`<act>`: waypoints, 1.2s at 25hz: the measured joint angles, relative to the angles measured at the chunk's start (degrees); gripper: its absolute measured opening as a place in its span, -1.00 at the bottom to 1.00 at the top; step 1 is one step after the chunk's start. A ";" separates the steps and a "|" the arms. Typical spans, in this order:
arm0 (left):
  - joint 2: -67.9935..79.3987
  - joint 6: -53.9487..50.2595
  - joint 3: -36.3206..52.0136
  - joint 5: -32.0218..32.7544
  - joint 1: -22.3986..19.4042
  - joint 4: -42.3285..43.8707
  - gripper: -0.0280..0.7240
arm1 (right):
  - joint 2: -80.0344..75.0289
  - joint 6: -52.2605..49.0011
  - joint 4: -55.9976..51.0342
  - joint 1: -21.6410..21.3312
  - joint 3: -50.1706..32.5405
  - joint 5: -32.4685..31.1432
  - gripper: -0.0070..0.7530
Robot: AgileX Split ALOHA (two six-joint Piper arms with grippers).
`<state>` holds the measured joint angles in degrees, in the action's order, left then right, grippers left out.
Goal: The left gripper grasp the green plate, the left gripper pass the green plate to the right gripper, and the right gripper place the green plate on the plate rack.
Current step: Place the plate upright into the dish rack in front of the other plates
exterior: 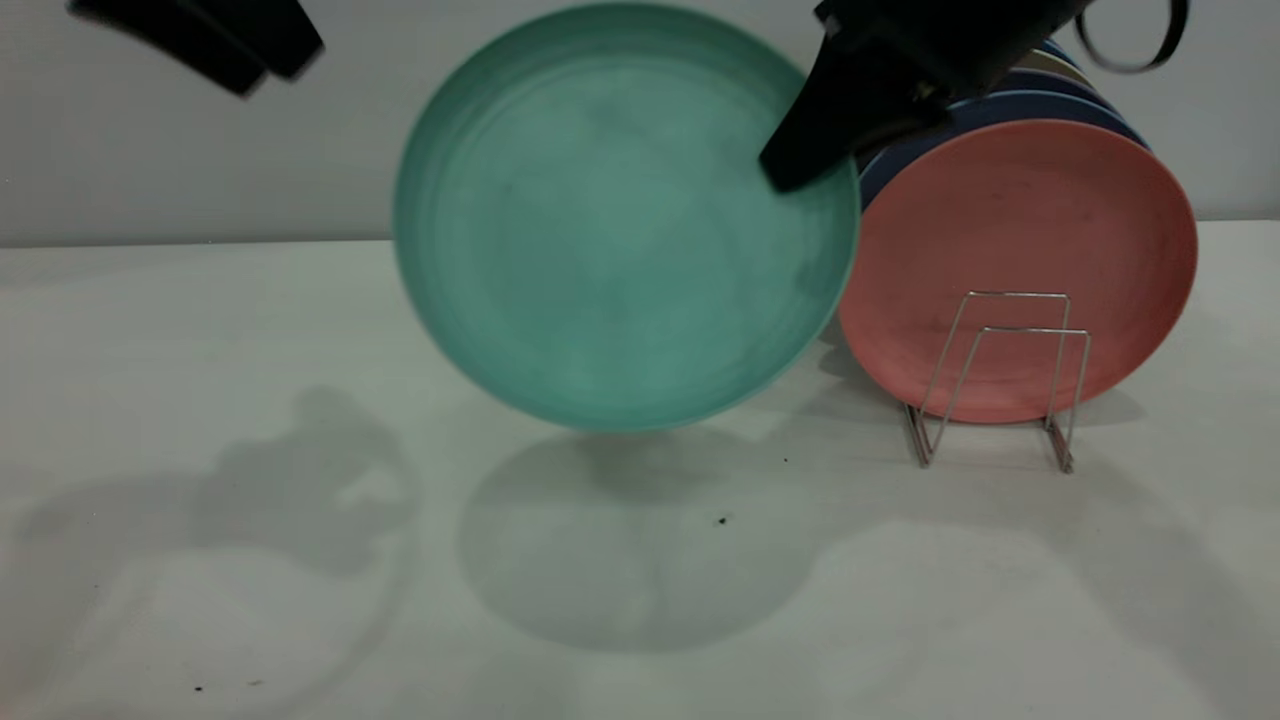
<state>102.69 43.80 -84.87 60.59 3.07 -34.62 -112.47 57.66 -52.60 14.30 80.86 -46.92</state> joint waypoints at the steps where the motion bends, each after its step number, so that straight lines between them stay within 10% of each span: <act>1: -0.89 0.00 0.00 0.02 0.00 0.50 0.63 | 0.91 1.00 1.63 0.00 0.00 0.72 -0.88; 17: -2.56 -0.31 0.39 0.16 -0.20 3.04 0.63 | 22.38 4.40 42.91 0.00 -1.63 6.55 -0.88; 25: -2.40 -0.33 0.39 0.10 -0.20 2.98 0.63 | 27.02 4.34 52.02 0.00 -20.53 35.16 -0.88; 30: -2.40 -0.38 0.39 0.10 -0.20 2.98 0.63 | 25.34 4.34 54.06 -1.05 -24.10 38.78 -0.88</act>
<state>100.30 43.42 -84.48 60.70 2.86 -31.65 -87.13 62.00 1.46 13.25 56.76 -8.14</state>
